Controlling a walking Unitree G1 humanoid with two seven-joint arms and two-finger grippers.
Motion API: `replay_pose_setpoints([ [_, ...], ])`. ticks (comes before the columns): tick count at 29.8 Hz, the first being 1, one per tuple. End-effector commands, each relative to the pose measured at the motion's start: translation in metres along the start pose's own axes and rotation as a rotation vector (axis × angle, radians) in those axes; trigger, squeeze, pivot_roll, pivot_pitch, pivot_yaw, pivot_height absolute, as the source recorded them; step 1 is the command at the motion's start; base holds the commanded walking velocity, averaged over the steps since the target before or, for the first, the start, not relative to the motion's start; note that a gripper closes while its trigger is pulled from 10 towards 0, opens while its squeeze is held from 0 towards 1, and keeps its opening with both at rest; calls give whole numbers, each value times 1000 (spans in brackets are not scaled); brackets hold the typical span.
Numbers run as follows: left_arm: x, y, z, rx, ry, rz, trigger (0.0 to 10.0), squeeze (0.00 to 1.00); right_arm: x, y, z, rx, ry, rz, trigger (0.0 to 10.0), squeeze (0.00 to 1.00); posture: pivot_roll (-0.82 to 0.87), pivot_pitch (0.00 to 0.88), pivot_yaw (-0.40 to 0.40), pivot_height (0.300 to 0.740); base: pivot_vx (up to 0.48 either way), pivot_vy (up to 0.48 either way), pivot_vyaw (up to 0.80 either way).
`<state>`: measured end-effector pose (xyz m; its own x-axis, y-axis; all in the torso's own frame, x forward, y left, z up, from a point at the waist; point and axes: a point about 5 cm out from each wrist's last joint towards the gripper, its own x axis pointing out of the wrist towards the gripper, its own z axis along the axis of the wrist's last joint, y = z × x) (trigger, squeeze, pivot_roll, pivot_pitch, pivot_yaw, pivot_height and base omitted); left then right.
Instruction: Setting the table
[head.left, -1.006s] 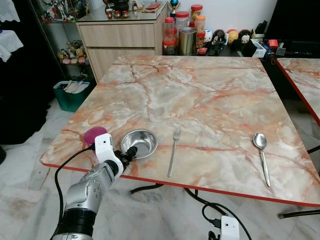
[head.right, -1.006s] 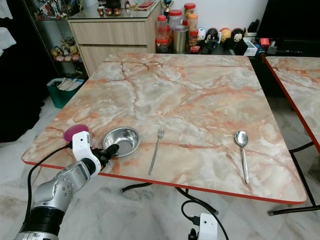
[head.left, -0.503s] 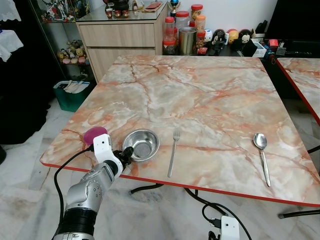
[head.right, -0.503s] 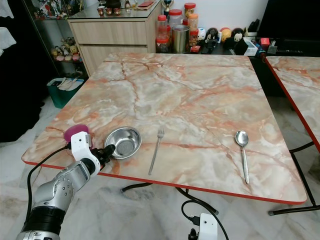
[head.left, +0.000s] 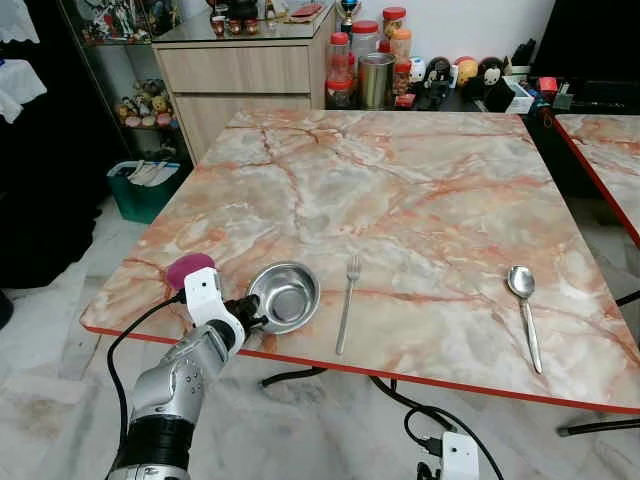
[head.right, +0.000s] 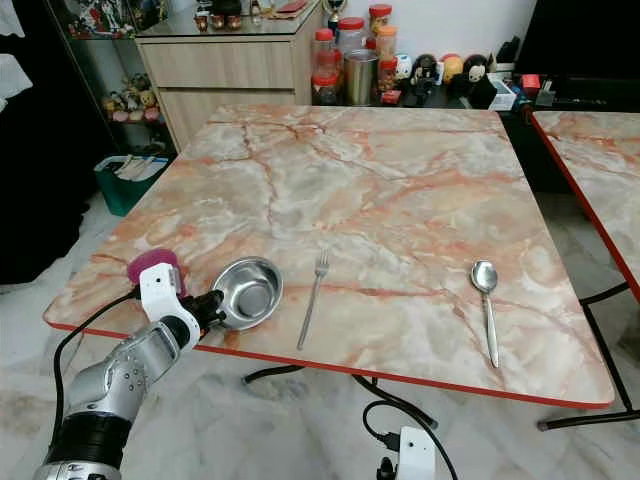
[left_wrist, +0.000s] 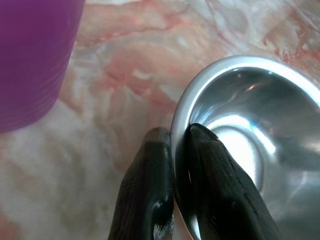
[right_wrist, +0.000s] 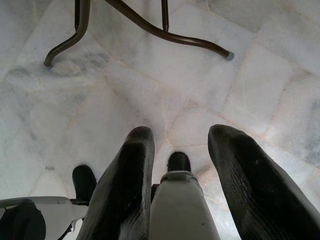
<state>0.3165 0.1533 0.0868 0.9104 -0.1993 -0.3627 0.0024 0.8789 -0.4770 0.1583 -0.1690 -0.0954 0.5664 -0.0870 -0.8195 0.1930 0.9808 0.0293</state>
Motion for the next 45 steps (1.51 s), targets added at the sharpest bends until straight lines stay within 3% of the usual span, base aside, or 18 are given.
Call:
replay_pose_setpoints([
  [1,1,3,2,-5,-2,24,0,0,0,1,2,3,-10,-2,10000,0,87,0,61,736,0,0,0],
  [17,1,0,4,-73,-34,-4,0,0,1,1,4,0,-13,0,10000,0,87,0,54,736,0,0,0],
  [22,-2,-20,19,-119,-148,-140,0,0,1,-1,5,-2,-15,-2,10000,0,88,0,46,736,0,0,0],
  [29,-3,-33,27,-174,-230,-203,275,0,1,-4,6,-7,-16,-7,10000,0,82,0,33,736,0,0,0],
  [30,-4,-38,29,-167,-251,-231,5647,0,1,-5,7,-7,-19,-8,10000,0,81,0,26,736,0,0,0],
  [31,-4,-40,29,-165,-260,-243,10000,0,1,-6,7,-8,-19,-9,10000,0,80,0,24,736,0,0,0],
  [38,-3,-52,35,-122,-329,-274,10000,0,1,-9,8,-15,-21,-11,10000,0,81,0,14,736,0,0,0],
  [40,6,-65,51,-156,-435,-261,10000,0,2,-13,12,-19,-28,-18,10000,0,70,0,-13,736,0,0,0],
  [45,12,-74,63,-173,-493,-257,10000,0,3,-16,17,-16,-40,-26,10000,0,63,0,-16,736,0,0,0],
])
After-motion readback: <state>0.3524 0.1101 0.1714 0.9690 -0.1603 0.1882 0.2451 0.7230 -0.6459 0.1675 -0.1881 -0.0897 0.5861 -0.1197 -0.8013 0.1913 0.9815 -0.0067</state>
